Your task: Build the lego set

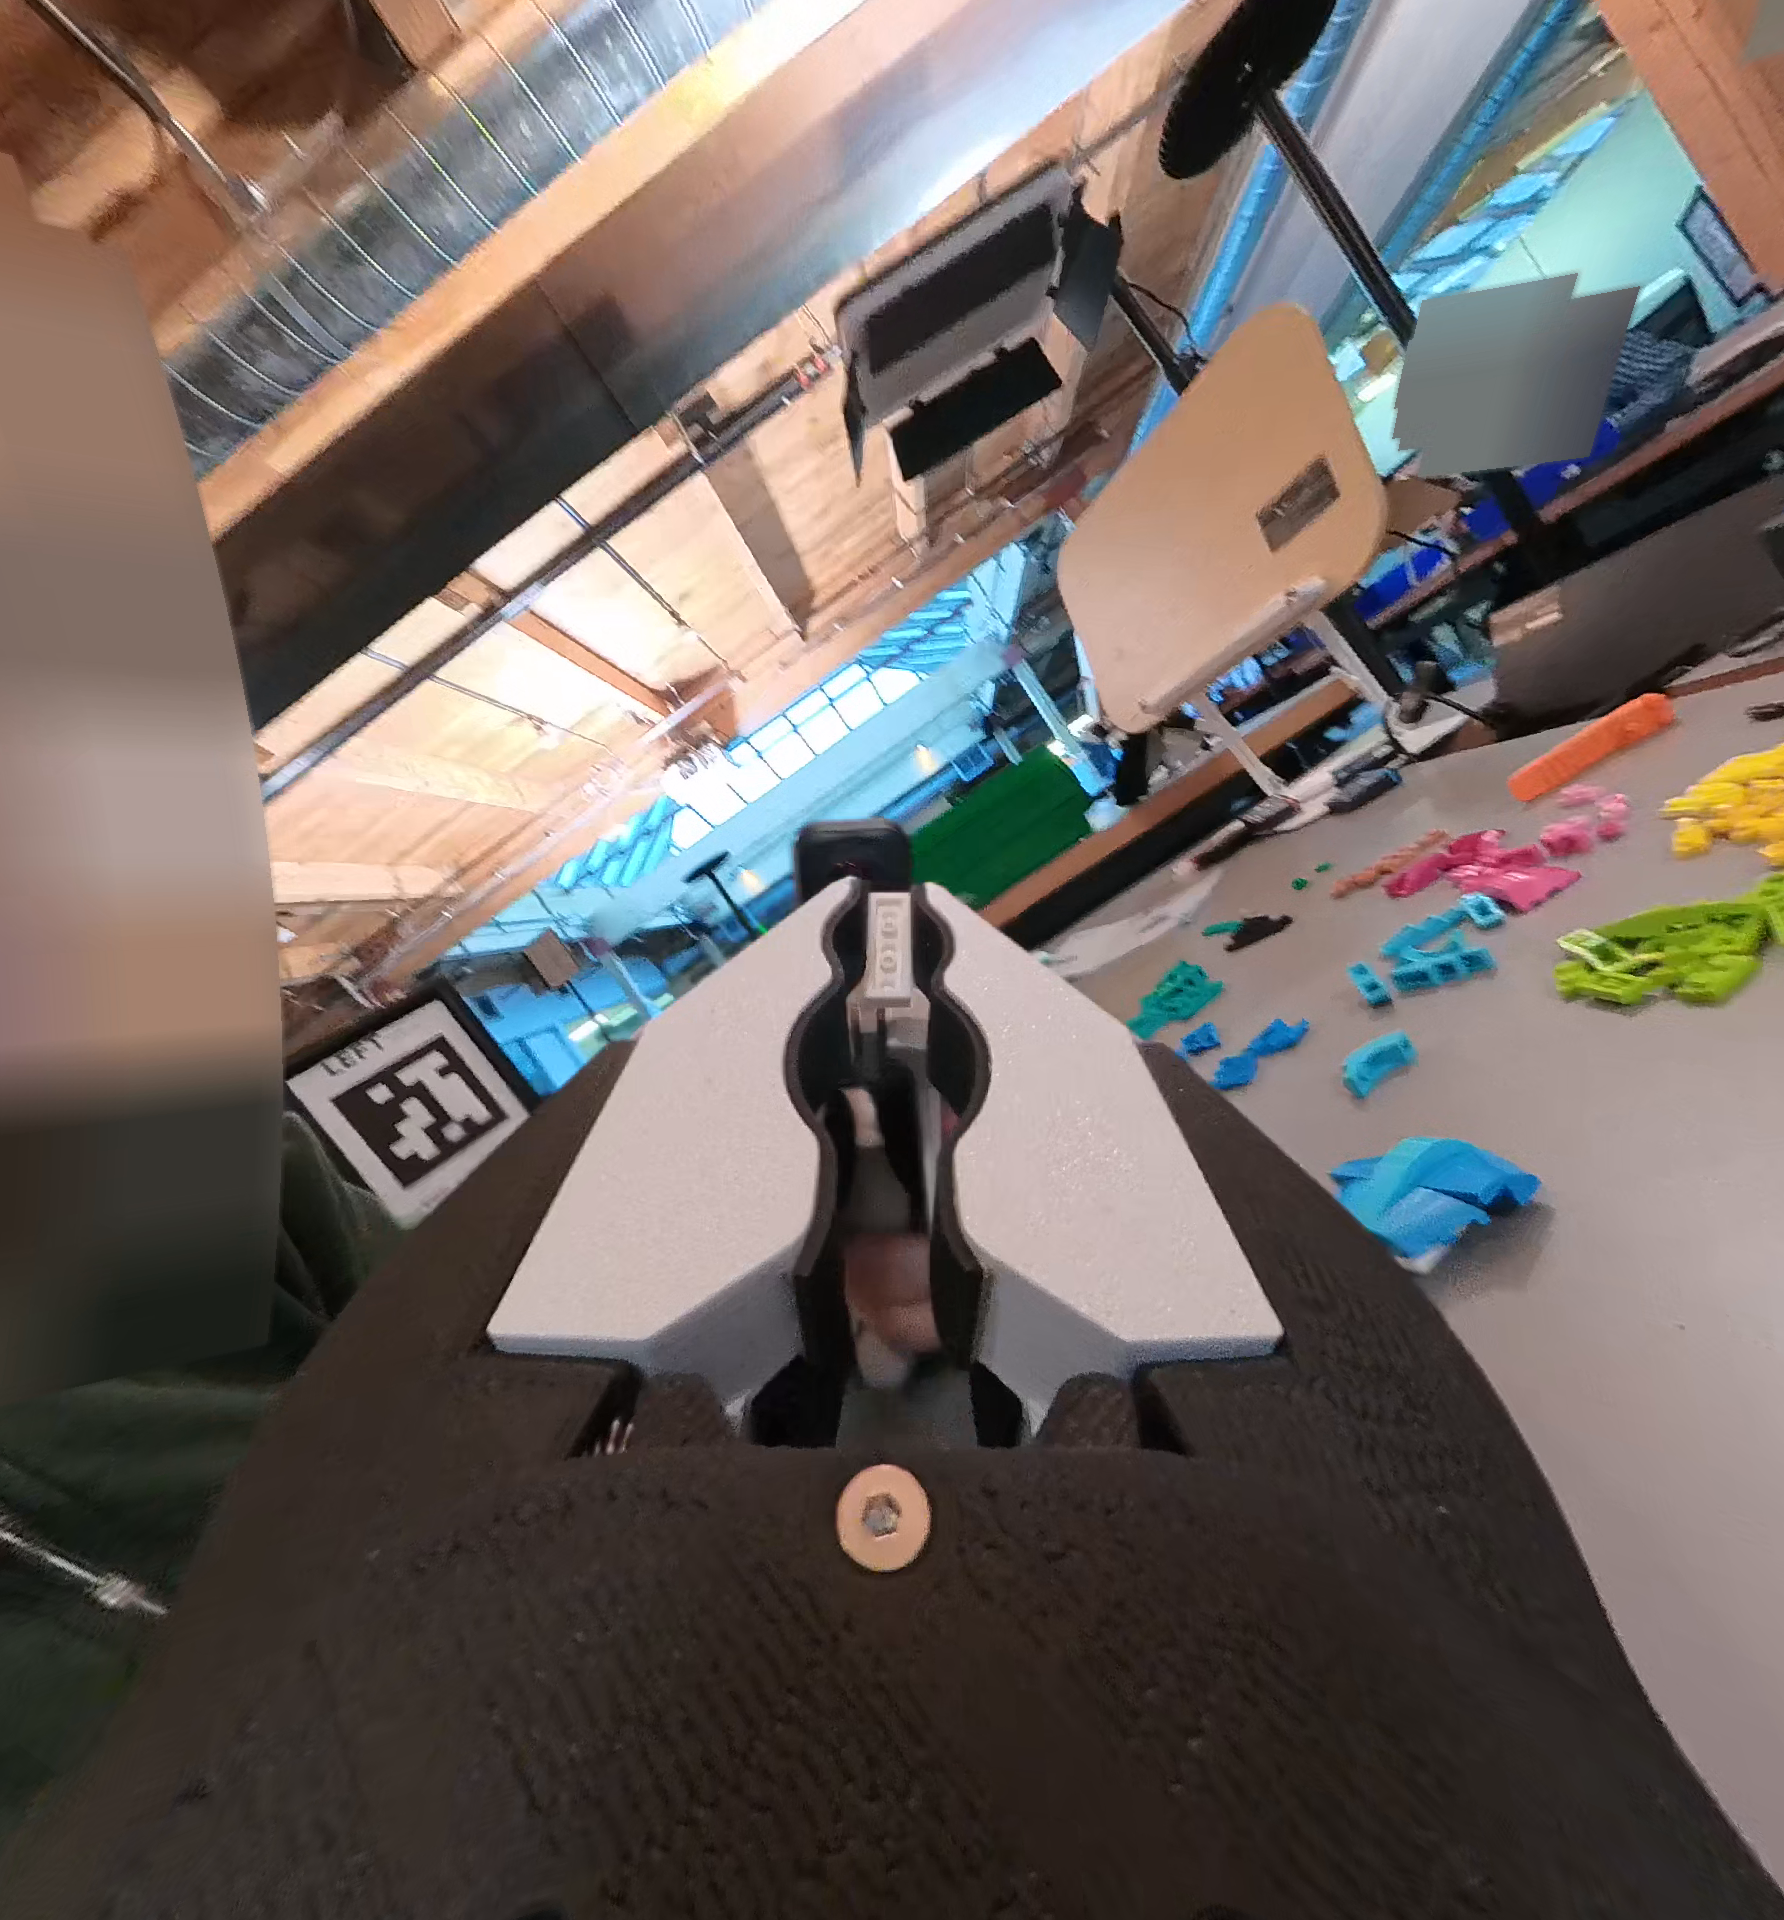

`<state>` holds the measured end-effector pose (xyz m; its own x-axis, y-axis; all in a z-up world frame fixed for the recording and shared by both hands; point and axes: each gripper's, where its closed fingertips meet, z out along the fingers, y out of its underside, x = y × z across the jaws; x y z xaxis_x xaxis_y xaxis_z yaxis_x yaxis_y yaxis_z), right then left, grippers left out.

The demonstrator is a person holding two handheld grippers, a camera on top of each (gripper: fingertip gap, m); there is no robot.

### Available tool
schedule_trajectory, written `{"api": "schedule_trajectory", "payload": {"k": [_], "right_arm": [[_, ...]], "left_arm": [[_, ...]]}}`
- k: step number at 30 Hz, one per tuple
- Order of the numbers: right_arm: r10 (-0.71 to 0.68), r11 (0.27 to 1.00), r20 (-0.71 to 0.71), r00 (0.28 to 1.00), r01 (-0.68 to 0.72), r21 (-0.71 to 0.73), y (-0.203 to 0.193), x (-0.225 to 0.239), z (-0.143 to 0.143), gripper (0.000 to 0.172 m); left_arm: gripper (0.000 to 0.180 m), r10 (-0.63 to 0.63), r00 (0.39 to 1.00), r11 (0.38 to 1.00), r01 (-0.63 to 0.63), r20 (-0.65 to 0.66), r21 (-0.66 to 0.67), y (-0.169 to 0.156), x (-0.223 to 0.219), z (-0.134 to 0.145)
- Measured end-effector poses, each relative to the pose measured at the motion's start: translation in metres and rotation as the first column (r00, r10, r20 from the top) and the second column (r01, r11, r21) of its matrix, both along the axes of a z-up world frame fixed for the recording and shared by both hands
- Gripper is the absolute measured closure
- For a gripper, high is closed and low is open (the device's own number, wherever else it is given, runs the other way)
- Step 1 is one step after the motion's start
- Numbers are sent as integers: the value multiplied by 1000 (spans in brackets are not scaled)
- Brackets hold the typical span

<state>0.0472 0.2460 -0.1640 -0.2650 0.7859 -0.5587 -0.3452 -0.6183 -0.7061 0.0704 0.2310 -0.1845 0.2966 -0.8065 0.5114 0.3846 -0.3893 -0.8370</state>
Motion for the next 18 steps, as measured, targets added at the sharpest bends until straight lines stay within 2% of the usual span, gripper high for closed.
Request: {"api": "schedule_trajectory", "payload": {"k": [3, 5, 7, 10, 18], "right_arm": [[-7, 999, 80, 997, 4, 45, 4, -1, -6, 164], [-10, 998, 124, 992, 2, 63, 5, -3, -10, 164], [25, 997, 137, 990, -35, 71, -1, -5, -11, 164], [73, 993, 152, 986, -87, 84, -10, -9, -12, 164], [162, 981, 127, 979, -174, 87, -24, -11, -10, 164]], "left_arm": [[180, 25, 994, 1000, -25, -107, 0, 1, -6, -9], [180, 4, 984, 1000, 1, -176, 28, -4, -2, -13], [180, -6, 959, 997, 28, -284, 73, -9, 6, -21], [180, 63, 911, 987, 3, -408, 158, -8, 12, -30], [180, 112, 942, 977, -45, -315, 210, -8, 10, -15]]}}
